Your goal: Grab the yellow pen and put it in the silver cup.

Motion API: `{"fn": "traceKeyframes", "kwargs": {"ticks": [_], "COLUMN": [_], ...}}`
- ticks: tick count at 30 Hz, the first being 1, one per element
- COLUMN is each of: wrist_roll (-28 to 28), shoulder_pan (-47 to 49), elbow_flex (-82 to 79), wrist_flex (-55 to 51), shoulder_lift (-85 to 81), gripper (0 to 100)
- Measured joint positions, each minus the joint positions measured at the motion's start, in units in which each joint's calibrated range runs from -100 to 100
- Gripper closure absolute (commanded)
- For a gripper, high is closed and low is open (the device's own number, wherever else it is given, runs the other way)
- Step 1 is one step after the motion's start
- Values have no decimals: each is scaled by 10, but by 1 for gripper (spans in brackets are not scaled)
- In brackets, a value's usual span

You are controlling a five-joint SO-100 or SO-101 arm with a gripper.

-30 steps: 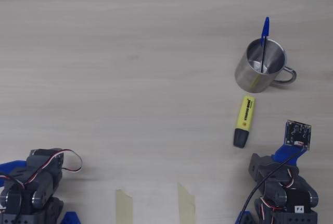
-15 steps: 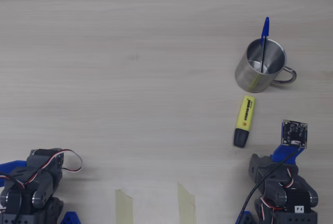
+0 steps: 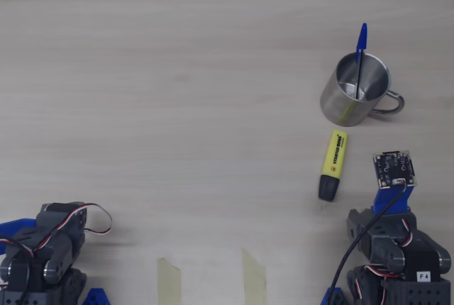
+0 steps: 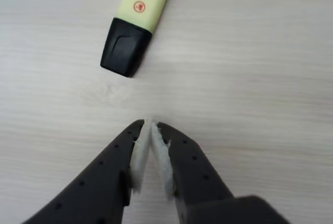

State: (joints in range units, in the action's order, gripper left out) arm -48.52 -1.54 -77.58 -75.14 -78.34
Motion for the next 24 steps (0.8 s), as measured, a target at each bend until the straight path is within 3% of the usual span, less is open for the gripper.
{"fn": "traceKeyframes", "kwargs": {"ticks": [15,24], "wrist_roll": [3,-14], "shoulder_pan": [19,19], "elbow_flex": [177,180], "wrist_flex": [4,154], "shoulder_lift": [172,269], "gripper": [90,90]}}
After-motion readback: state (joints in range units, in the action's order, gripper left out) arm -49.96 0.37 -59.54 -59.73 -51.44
